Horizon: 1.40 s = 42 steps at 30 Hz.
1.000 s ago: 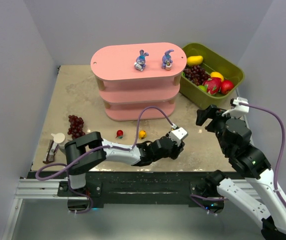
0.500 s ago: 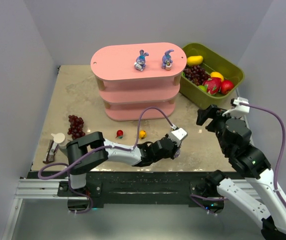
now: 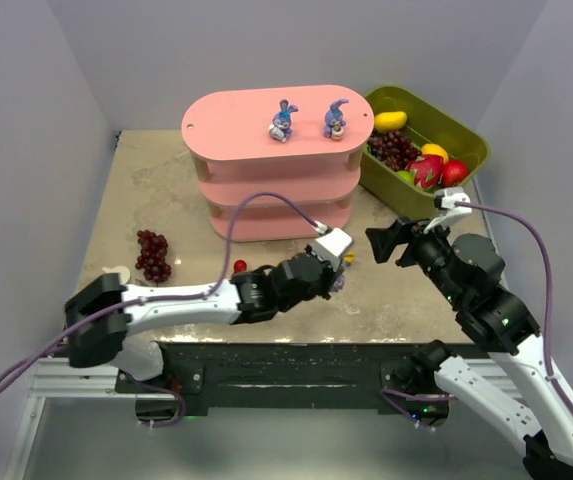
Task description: Place and organize the plastic toys onto the shelf
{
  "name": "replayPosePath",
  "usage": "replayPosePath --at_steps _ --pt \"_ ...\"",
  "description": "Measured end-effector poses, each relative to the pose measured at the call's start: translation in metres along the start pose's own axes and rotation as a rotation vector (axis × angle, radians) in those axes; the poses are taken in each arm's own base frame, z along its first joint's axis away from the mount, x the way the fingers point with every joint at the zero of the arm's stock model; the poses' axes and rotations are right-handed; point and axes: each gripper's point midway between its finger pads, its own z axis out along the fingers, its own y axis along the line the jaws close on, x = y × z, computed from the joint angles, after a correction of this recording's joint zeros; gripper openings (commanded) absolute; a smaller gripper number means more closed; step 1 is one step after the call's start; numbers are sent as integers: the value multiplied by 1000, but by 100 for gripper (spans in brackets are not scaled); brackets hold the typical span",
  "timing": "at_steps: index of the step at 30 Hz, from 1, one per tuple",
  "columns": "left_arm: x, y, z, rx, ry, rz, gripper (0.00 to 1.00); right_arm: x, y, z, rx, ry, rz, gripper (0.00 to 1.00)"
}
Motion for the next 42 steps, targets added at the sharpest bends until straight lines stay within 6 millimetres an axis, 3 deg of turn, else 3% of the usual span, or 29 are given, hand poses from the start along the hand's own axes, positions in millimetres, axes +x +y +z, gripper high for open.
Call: replayPosePath --at_steps 4,8,13,15,22,27,36,42 --pt "-53 32 -40 -20 -78 -57 0 4 41 6 -220 32 -25 77" --pt "-86 65 -78 -61 -118 -90 0 11 72 7 -403 45 -43 79" --pt "-102 72 -109 -57 -96 -87 0 16 104 0 -588 44 -62 85" --pt "-108 73 -120 -53 -92 -86 0 15 119 -4 -656 35 -82 93" --pt "-132 78 -156 -49 -117 -95 0 58 180 -12 -834 137 -210 98" --pt "-134 76 -166 -26 -109 -98 0 75 190 2 -800 148 -274 93" --pt "-121 71 -168 2 -51 -103 0 49 201 12 -749 0 -287 88" --pt "-124 68 -170 14 -52 -113 0 70 210 26 -729 38 -327 79"
